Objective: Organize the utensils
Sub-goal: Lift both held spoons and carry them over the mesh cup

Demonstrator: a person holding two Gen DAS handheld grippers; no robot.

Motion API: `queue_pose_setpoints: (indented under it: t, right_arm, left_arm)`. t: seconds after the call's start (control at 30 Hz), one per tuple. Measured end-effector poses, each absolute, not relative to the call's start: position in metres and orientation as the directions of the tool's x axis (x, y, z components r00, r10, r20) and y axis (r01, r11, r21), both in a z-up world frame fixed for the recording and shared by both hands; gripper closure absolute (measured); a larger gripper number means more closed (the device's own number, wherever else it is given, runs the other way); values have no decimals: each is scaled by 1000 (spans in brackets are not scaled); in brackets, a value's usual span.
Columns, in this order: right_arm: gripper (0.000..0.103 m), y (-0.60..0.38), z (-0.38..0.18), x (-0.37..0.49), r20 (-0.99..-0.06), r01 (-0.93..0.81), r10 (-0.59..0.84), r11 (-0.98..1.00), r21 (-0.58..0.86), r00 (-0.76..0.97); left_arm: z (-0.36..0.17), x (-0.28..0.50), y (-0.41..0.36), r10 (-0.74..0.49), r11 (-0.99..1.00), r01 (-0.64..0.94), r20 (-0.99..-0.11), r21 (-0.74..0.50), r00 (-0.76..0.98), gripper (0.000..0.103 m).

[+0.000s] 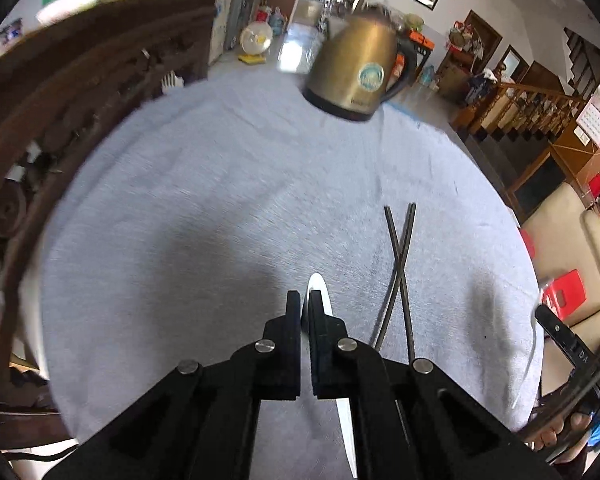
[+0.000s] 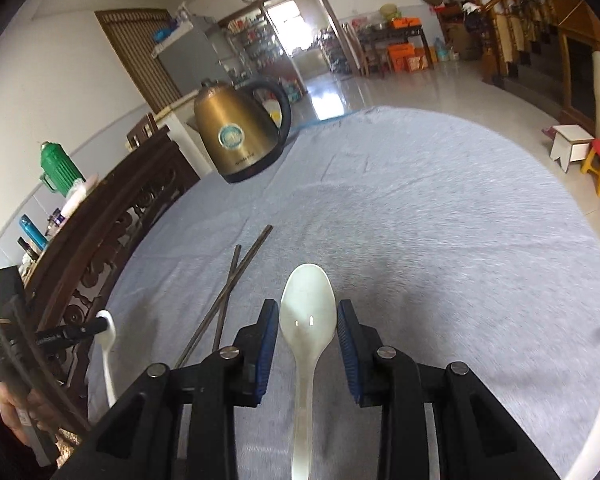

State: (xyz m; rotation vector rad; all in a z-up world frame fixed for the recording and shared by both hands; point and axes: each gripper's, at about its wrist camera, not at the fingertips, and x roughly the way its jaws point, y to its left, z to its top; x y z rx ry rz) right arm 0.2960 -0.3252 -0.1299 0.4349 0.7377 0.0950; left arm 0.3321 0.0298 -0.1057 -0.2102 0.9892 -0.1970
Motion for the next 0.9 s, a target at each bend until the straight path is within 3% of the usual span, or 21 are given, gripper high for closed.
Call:
queue_pose_setpoints:
  t: [0.43,0.9]
  right_arm:
    - [71,-325,-86,203,-473,37,213,885,465,855]
    - [71,-258,-51,142,-158,-104,186,900,423,970]
  left_arm:
    - [-36,241,38,-293,950,133,-668,-281,684,100]
    - [5,176,-15,-309,950,252,-430,-184,848,100]
